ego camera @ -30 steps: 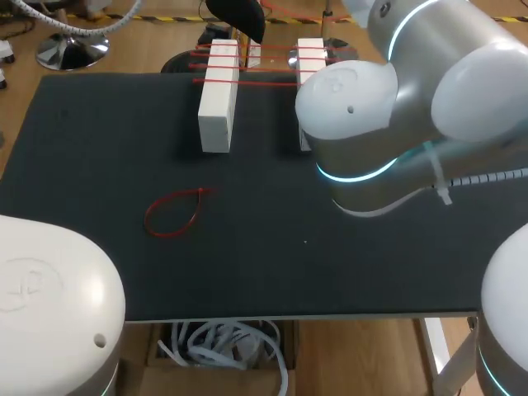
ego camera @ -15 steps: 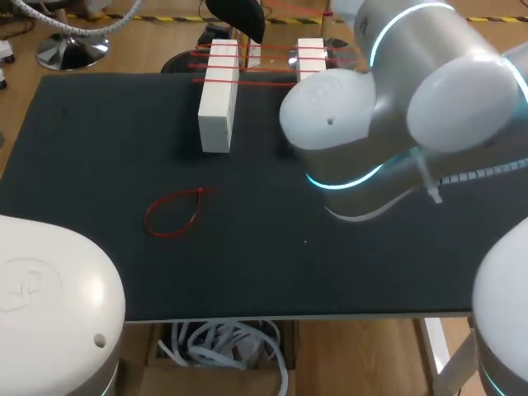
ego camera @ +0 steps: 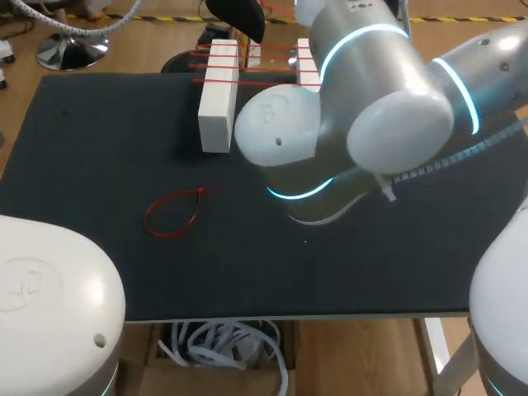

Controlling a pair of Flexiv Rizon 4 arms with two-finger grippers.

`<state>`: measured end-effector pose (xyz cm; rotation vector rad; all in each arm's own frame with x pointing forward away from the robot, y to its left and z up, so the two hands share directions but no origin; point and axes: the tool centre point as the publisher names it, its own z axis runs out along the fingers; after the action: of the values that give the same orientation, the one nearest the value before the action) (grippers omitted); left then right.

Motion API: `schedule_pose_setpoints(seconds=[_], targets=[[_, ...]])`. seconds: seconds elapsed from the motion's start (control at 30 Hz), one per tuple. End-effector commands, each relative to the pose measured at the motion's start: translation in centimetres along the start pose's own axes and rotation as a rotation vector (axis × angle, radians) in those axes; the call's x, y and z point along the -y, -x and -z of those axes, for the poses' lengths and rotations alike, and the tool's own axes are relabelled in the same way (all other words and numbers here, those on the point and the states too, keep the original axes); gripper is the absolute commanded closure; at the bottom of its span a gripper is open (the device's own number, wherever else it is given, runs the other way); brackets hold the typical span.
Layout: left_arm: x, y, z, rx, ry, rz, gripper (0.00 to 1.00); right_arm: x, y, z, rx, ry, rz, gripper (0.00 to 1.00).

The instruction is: Grab the tape and strap the tape.

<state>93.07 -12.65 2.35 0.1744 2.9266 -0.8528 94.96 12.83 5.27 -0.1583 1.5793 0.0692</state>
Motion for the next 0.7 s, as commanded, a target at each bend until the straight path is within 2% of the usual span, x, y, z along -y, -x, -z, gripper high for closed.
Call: schedule_pose_setpoints(seconds=[0.03, 0.23, 0.47, 0.53, 0.7], targets=[[0.1, 0.0, 0.1, -0.002, 0.005, 0.002, 1.0, -1.8, 1.0, 0.5, -0.003, -0.197, 0.103, 1.0], [0.1, 0.0, 0.1, -0.002, 0.005, 0.002, 1.0, -3.0, 1.9, 0.6, 0.026, -0.222, 0.209, 1.0], [0.1, 0.0, 0.1, -0.002, 0.005, 0.002, 1.0, -3.6, 2.6, 0.8, 0.039, -0.213, 0.205, 1.0], [0.1, 0.0, 0.1, -0.002, 0.005, 0.002, 1.0, -3.7, 2.8, 1.0, 0.039, -0.17, 0.209, 1.0], [0.1, 0.0, 0.1, -0.002, 0.005, 0.002, 1.0, -3.7, 2.8, 1.0, 0.039, -0.17, 0.209, 1.0]])
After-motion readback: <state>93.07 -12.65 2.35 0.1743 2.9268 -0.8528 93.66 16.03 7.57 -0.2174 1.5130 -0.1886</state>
